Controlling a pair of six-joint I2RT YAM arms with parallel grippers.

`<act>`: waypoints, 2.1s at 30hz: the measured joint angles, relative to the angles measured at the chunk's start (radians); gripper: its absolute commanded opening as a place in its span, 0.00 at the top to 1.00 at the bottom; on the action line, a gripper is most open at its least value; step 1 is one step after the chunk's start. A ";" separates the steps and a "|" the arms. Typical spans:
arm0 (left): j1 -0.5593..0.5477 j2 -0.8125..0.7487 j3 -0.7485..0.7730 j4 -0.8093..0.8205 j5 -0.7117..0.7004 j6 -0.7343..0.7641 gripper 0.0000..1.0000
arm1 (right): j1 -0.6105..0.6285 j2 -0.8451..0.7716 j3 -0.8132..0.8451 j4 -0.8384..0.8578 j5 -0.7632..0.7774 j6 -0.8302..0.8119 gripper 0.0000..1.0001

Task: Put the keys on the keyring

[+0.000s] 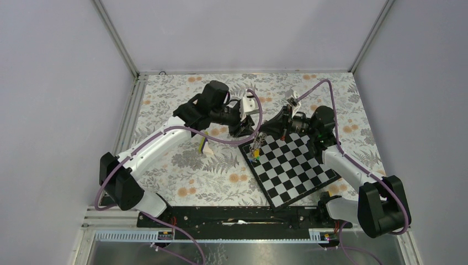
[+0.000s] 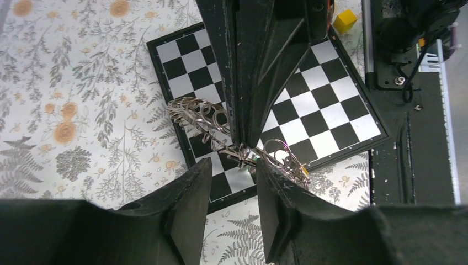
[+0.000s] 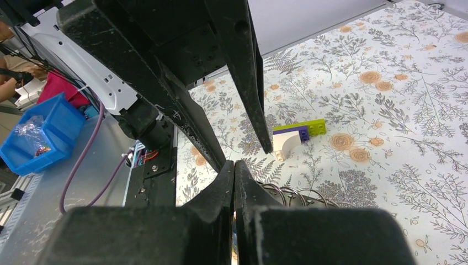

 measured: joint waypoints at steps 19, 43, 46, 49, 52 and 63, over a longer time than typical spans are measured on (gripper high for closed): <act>0.005 0.039 0.003 0.001 0.107 -0.031 0.90 | 0.000 -0.002 -0.005 0.005 -0.008 0.000 1.00; -0.084 0.121 0.295 -0.438 -0.177 0.179 1.00 | -0.025 -0.063 0.034 -0.262 -0.026 -0.301 0.53; -0.117 0.142 0.334 -0.504 -0.242 0.189 1.00 | -0.025 -0.063 0.036 -0.275 -0.034 -0.314 0.50; -0.142 0.166 0.371 -0.537 -0.287 0.191 1.00 | -0.024 -0.063 0.036 -0.274 -0.037 -0.313 0.49; -0.159 0.180 0.393 -0.554 -0.314 0.189 1.00 | -0.017 -0.063 0.036 -0.270 -0.041 -0.312 0.49; -0.186 0.198 0.423 -0.565 -0.330 0.175 1.00 | 0.032 -0.058 0.029 -0.248 -0.051 -0.311 0.55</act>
